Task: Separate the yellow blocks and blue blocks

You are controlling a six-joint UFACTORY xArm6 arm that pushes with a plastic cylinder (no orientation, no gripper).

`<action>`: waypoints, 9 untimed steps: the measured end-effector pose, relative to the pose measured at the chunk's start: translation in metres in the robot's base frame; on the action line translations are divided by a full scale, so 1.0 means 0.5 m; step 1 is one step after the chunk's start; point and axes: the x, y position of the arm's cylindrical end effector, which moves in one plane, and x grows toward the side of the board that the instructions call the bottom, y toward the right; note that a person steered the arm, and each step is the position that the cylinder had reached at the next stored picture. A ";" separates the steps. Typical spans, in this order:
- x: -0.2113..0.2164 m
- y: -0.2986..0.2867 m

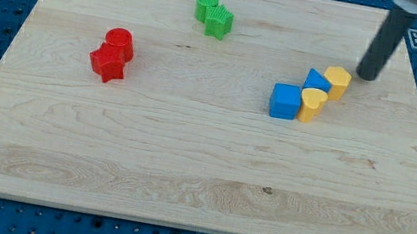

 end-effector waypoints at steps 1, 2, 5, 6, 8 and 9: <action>0.024 -0.003; 0.073 -0.032; 0.110 -0.119; 0.110 -0.134; 0.110 -0.185; 0.110 -0.217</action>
